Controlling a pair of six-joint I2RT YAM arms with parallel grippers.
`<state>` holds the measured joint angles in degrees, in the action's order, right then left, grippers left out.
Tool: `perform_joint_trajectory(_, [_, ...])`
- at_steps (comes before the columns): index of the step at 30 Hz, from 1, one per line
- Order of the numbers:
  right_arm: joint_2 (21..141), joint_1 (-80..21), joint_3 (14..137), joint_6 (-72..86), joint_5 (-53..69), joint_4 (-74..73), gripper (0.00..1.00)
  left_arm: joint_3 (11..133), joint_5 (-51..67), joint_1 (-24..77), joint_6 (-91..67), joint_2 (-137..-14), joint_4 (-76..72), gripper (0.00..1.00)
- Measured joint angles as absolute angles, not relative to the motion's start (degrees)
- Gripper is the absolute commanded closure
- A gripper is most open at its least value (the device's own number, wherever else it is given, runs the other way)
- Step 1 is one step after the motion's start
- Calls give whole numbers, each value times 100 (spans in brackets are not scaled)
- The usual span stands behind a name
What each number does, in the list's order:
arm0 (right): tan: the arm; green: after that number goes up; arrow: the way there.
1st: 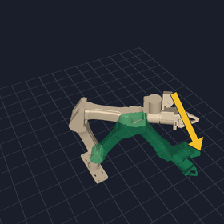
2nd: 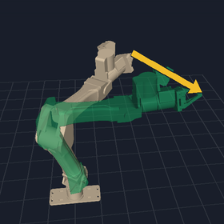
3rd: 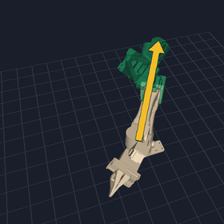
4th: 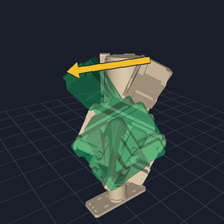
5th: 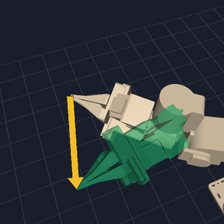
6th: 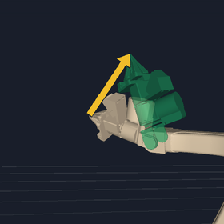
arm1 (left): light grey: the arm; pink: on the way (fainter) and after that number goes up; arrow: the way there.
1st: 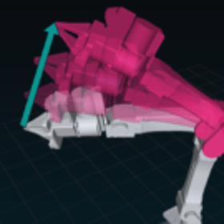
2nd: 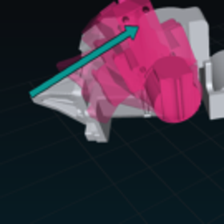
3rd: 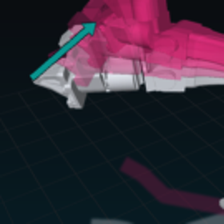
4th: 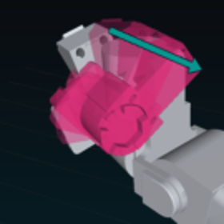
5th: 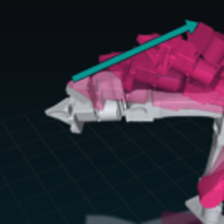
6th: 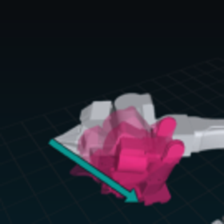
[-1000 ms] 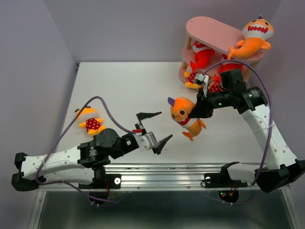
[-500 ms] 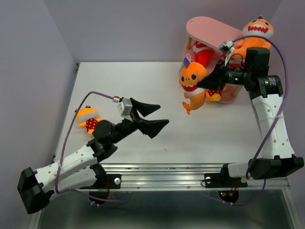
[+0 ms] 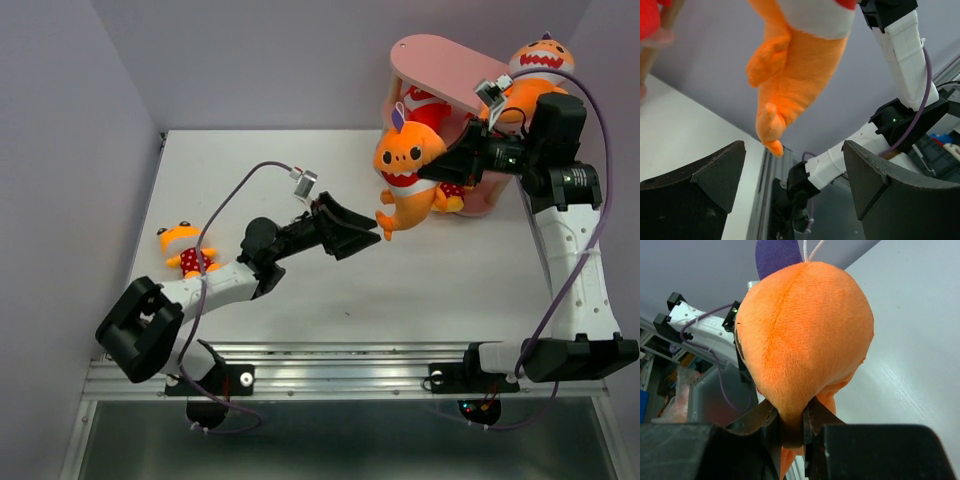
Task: Place and organize the stuffed toys onto the shelf
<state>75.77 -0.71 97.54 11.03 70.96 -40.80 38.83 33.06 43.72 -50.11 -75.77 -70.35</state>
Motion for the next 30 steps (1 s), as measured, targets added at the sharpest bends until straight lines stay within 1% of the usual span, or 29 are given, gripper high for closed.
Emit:
perform_joint_trajectory(4, [7435, -71, 9463, 1332, 7231, -3795, 99, 4154, 3592, 4372, -5561, -8173, -7120, 10])
perform_joint_trajectory(6, [7413, -71, 9347, 1446, 7271, -3675, 99, 4244, 3645, 4372, -5684, -8281, -7131, 10])
perform_joint_trajectory(9, [7382, -71, 9115, 1728, 7338, -3334, 99, 4368, 3693, 4372, -5806, -8340, -7179, 11])
perform_joint_trajectory(15, [7273, -71, 8519, 2383, 7395, -2477, 99, 4687, 3723, 4429, -6016, -8466, -7338, 19])
perform_joint_trajectory(19, [7266, -36, 8401, 2718, 7397, -2080, 99, 4851, 3699, 4497, -6130, -8661, -7378, 22])
perform_joint_trajectory(30, [6917, -1, 8055, 3804, 7347, -329, 99, 4882, 3577, 4543, -6469, -8823, -7393, 23])
